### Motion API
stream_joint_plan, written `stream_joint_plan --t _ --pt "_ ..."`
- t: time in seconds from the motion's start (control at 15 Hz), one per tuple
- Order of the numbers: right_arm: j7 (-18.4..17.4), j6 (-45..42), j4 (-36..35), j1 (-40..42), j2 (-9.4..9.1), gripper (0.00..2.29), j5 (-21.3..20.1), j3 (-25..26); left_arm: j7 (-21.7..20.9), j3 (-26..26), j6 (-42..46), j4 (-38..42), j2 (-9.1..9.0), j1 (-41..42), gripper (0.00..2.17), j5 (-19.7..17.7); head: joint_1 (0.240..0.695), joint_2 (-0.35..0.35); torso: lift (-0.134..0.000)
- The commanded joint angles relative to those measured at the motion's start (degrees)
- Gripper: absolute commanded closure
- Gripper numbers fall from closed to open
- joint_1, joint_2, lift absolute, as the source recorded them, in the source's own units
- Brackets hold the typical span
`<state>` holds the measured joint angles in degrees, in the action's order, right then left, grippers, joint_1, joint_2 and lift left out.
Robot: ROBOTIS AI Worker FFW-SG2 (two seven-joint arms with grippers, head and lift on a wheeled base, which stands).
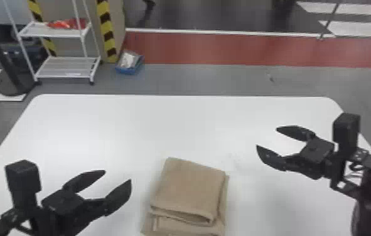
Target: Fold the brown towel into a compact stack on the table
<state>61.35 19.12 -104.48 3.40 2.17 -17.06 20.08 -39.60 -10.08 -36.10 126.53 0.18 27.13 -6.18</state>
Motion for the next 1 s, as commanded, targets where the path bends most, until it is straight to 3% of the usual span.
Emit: stream_joint_plan --t 0.0,0.2,0.33,0.67,0.93 --pt "-0.35 -0.53 0.06 0.11 0.38 0.12 0.53 2.86 -1.89 2.35 17.50 -6.39 -0.32 1.44 0.17 -2.78 0.695 -0.102 -0.124" --pt "-0.35 -0.70 -0.20 0.55 0.55 0.12 0.89 5.68 -9.27 4.63 28.40 -10.96 -0.32 1.96 0.19 -4.28 0.695 -0.190 -0.124" --pt "-0.18 -0.70 -0.20 0.73 0.90 0.12 2.03 7.35 -13.58 5.34 29.10 -12.63 -0.32 2.05 0.20 -3.75 0.695 -0.241 -0.124" --pt "-0.18 -1.41 -0.46 1.52 1.08 0.12 2.38 7.96 -12.79 9.91 29.28 -17.37 -0.32 1.70 0.20 -1.73 0.695 -0.328 -0.124" --pt "0.00 -1.41 -1.52 1.70 1.08 0.12 2.38 7.96 -15.60 8.41 29.63 -17.20 -0.32 4.34 0.21 -1.20 0.695 -0.350 -0.124"
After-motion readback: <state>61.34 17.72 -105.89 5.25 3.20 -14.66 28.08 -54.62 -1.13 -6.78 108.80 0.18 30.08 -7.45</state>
